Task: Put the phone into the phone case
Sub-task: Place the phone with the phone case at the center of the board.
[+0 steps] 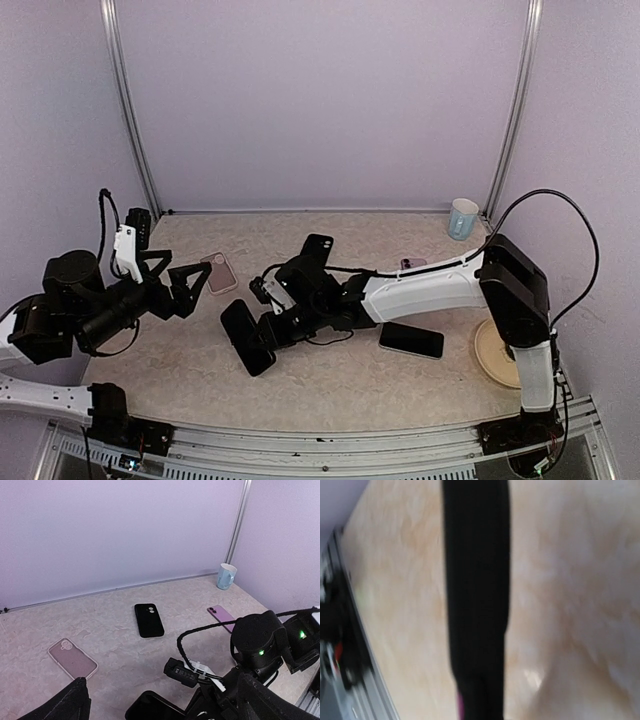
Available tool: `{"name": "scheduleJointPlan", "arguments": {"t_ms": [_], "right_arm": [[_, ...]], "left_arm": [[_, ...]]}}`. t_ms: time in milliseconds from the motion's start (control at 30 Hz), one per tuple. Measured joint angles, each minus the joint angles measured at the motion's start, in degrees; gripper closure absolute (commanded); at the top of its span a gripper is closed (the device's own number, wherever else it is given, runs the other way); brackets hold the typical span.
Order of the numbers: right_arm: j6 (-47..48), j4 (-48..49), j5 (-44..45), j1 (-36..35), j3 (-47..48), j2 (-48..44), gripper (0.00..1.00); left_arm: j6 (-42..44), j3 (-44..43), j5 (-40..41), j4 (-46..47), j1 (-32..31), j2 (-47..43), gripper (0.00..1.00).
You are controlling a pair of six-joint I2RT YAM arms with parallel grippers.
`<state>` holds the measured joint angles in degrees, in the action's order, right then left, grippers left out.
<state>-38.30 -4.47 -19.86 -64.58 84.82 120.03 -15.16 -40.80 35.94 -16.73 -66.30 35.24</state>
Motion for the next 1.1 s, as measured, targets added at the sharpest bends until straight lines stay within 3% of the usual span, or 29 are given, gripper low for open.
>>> {"name": "scheduleJointPlan", "arguments": {"t_ms": [400,900,1100], "right_arm": [[-20.7,10.8,7.4,0.0,3.5,8.1,1.0],[-31.6,10.0,16.2,-1.7,9.2,12.6,1.0],[-33.7,8.0,16.2,-1.7,10.9,14.0,0.95]], "left_arm": [[-5.3,0.4,4.3,-4.5,0.0,-3.8,0.01],[-8.0,0.6,3.5,-8.5,0.0,-6.5,0.01],[-8.8,0.6,3.1,-9.5,0.0,-7.1,0.01]]}}
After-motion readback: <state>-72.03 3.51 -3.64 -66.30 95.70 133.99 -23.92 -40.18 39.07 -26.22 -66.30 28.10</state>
